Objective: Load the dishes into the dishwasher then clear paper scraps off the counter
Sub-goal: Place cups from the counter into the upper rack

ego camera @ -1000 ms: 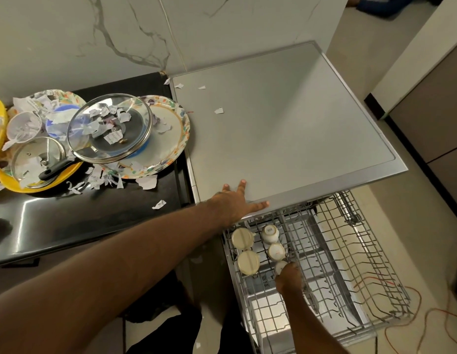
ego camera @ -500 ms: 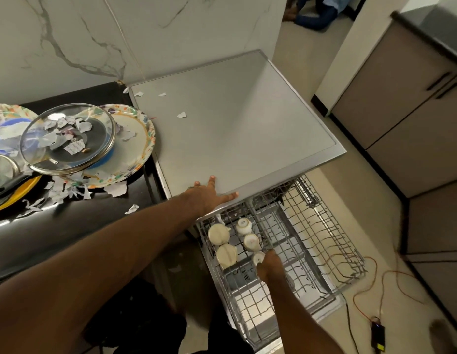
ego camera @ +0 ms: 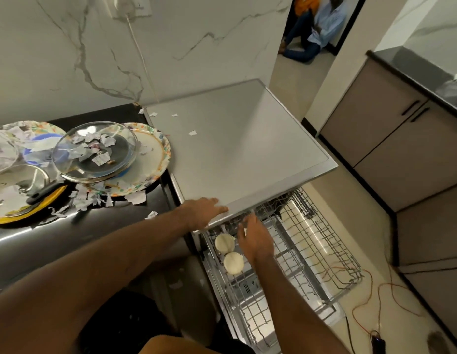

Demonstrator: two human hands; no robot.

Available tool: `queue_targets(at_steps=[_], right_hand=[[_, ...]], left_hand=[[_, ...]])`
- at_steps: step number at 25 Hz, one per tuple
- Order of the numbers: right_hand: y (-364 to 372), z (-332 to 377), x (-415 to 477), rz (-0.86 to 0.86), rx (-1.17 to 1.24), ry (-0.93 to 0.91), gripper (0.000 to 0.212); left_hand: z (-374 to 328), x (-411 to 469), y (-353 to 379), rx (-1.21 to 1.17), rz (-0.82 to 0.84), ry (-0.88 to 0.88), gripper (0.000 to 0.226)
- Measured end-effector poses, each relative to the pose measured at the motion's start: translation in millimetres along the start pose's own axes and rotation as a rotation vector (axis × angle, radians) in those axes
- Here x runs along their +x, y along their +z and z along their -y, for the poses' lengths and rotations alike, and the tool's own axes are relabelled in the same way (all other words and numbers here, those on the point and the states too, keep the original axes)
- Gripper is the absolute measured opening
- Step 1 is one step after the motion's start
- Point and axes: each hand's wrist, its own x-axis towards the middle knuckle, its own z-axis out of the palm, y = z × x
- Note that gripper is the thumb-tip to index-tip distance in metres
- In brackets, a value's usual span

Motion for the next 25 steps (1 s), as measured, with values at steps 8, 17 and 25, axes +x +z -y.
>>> queue_targets(at_steps=[8,17,25], right_hand=[[20.2,167.1,32.6,0.104,-0.048,-0.368,0.012],[101.5,354.8,-9.6,0.383,-0.214,-0.698,0.029],[179.3,446.5,-31.1,0.501,-0.628,-0.569,0.067]], left_hand=[[74.8,-80.2,43.7,-0.053,-0.309,-0.124,0.04],[185.3,-242.3,106.5,-0.188,-0.502,-0.447,0.028],[229.0,-318.4,207.9,-0.255,-0.679,-0.968,0.073]])
